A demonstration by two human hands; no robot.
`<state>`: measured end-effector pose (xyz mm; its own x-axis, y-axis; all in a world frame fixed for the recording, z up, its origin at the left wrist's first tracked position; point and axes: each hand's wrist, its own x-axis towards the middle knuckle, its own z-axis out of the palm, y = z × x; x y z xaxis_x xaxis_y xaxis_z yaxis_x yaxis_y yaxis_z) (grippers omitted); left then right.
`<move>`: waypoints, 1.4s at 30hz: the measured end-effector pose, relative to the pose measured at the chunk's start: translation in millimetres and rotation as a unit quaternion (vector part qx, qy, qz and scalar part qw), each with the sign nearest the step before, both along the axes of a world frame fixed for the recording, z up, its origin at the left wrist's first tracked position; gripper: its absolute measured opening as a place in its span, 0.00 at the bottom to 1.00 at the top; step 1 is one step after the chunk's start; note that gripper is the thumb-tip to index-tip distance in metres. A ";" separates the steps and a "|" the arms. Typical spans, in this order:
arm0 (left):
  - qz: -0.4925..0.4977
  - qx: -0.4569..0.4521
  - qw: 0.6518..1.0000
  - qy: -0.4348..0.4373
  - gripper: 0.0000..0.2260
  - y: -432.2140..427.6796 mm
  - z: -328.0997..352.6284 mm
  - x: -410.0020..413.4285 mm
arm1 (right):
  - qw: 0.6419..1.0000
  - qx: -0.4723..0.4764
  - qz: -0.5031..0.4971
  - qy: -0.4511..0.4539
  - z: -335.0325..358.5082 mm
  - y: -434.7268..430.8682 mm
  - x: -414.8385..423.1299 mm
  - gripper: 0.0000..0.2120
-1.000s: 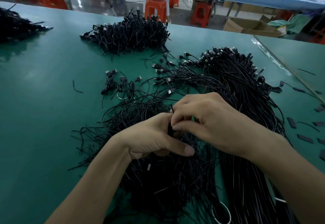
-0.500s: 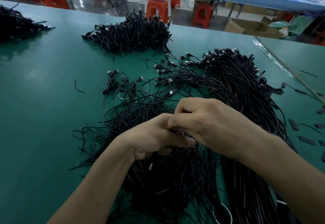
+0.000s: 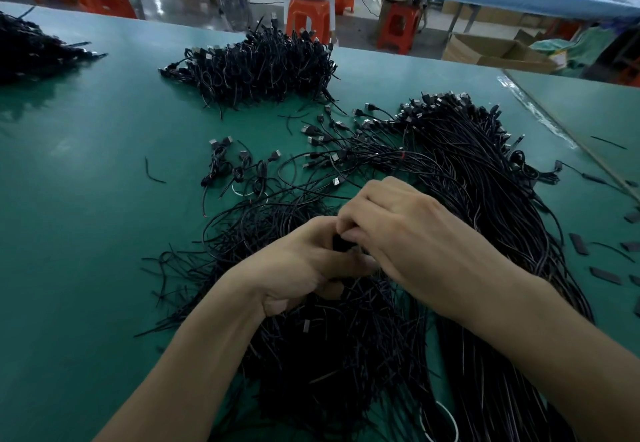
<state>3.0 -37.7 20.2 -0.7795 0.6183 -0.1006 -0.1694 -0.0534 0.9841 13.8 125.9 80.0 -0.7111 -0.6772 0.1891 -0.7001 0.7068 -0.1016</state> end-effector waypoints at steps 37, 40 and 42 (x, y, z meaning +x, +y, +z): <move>0.254 -0.001 0.939 0.233 0.15 -0.2 10.1 -0.1 | 0.685 -0.615 -0.145 -0.363 -37.7 3.3 -2.7 0.15; 0.275 0.009 0.918 0.286 0.07 5.6 11.4 3.5 | 0.661 -0.630 -0.137 -0.383 -39.1 1.2 -3.4 0.15; 0.271 0.038 0.920 0.282 0.16 6.3 11.7 4.4 | 0.641 -0.646 -0.131 -0.394 -39.4 0.4 -4.7 0.15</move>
